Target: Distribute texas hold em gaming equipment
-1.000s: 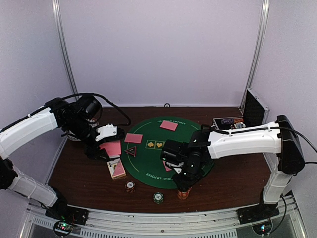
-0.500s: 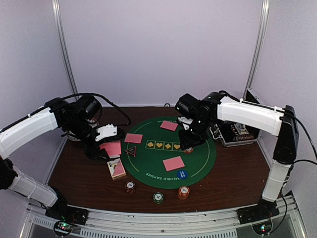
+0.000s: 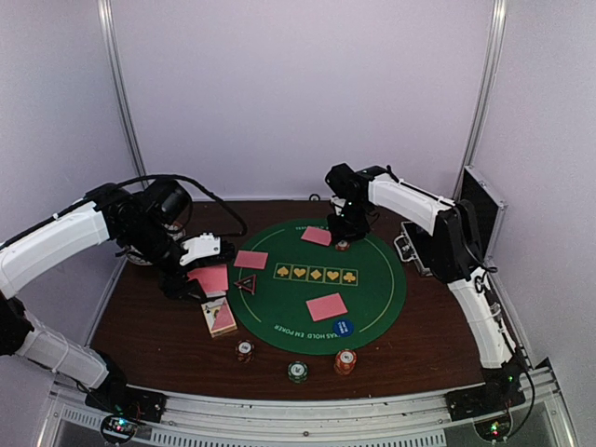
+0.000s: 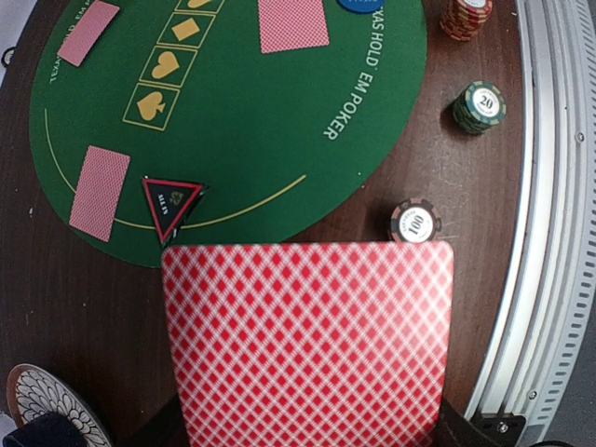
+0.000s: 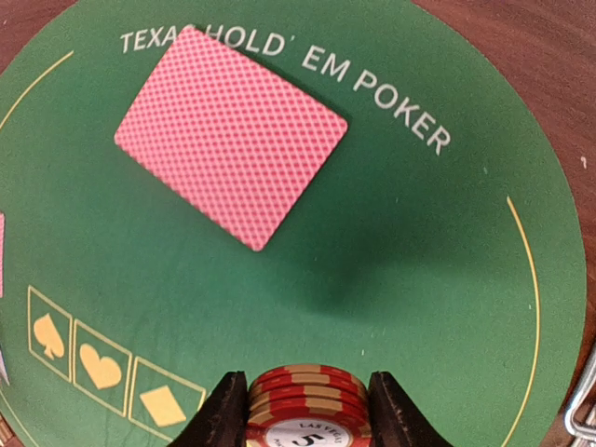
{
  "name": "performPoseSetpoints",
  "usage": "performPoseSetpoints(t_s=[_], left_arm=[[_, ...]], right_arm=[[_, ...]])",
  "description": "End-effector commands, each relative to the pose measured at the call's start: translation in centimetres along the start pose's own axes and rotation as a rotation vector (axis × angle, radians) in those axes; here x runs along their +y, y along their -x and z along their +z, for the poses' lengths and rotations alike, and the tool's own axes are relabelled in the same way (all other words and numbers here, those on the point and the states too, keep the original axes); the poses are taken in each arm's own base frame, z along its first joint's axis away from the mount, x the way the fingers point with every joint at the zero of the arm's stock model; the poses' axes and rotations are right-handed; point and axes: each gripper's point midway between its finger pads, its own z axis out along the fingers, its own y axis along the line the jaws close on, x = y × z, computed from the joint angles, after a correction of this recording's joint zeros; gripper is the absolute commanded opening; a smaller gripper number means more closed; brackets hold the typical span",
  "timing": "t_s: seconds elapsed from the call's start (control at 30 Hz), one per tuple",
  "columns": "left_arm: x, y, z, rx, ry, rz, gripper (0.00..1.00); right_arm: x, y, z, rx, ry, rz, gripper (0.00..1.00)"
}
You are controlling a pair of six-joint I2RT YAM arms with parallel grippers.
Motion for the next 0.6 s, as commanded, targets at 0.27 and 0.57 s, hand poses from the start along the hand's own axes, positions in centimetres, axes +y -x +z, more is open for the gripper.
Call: performPoseSetpoints(t_s=[0.27,0.57], left_arm=[[0.4,1.5,-0.7,-0.052,0.01,0.014,0.0],[0.5,1.5,-0.6,-0.047,0.008,0.012,0.0]], right_arm=[[-1.9,3.3,4.4,-0.048,0.04,0.059,0.08],[-1.3,2.7,6.7,-0.018,0.075,0.078,0.38]])
